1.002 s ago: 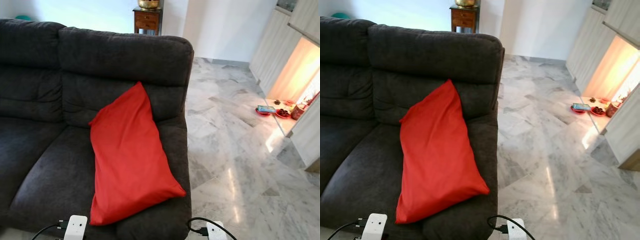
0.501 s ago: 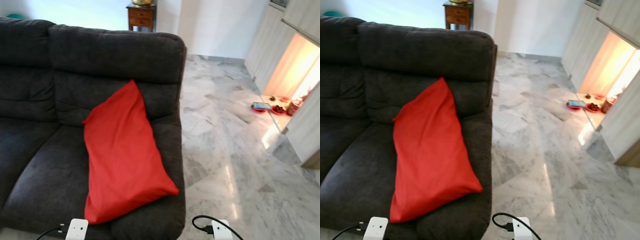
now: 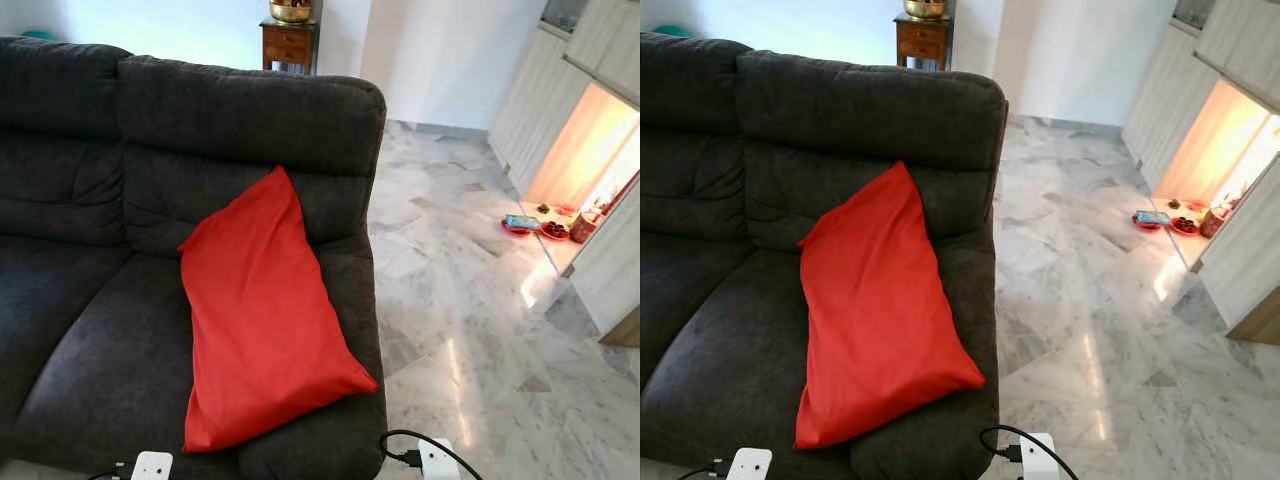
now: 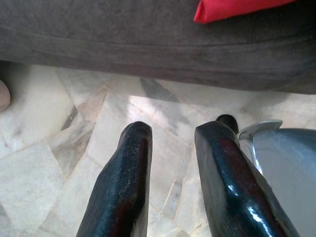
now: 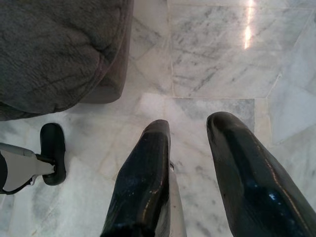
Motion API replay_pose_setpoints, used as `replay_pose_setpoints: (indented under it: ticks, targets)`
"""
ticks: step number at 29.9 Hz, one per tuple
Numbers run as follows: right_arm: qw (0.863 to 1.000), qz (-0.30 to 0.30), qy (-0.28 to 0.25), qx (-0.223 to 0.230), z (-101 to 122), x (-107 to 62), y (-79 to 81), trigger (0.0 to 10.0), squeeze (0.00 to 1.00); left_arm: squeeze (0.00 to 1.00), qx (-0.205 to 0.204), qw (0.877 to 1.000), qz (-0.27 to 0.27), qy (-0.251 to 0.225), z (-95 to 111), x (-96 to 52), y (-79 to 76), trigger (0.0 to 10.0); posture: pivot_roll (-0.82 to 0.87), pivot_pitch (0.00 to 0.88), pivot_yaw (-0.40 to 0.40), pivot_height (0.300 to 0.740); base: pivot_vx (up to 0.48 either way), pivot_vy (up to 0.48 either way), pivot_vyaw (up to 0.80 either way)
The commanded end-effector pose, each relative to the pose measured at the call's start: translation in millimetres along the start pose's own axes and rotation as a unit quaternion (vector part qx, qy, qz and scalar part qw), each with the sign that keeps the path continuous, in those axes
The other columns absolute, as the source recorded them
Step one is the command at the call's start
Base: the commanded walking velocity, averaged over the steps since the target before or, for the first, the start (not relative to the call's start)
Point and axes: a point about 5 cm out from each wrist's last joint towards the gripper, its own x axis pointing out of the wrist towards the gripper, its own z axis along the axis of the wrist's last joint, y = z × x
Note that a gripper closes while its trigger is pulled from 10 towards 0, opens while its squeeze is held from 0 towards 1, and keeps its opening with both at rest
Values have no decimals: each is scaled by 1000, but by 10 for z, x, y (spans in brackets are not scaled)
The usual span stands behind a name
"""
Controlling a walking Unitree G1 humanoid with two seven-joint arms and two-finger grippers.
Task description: Move the pillow to the sofa from floor
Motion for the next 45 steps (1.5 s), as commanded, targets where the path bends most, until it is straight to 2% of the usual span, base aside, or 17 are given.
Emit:
replay_pose_setpoints:
  ticks: [1, 34, 39, 41, 44, 45]
  targets:
    - [1000, -4, 0, 0, 5, 0, -48, 10000, 0, 0, 0, 1000, -6, 12, -54, -10, -21, 10000, 143, 0, -98, 740, 0, 296, 0]
    - [1000, -7, 3, -8, -11, -2, -79, 10000, 0, 0, -5, 1000, -7, 16, -26, 1, -17, 10000, 144, 0, -106, 740, 0, 336, 0]
    - [1000, -29, -5, -5, 0, -3, -103, 10000, 0, 0, -6, 1000, -8, 15, -19, 2, -36, 10000, 147, 0, -108, 740, 0, 390, 0]
    - [999, -38, -7, 12, -4, -5, -109, 10000, 0, 0, -6, 1000, -8, 14, -14, 4, -41, 10000, 145, 0, -106, 740, 0, 386, 0]
    - [999, -52, -8, 2, 0, -6, -125, 10000, 0, 0, -5, 1000, -9, 13, -2, 6, -55, 10000, 144, 0, -106, 740, 0, 387, 0]
    - [998, -61, -8, 14, -6, -7, -131, 10000, 0, 0, -5, 1000, -9, 12, 0, 6, -56, 10000, 143, 0, -106, 740, 0, 386, 0]
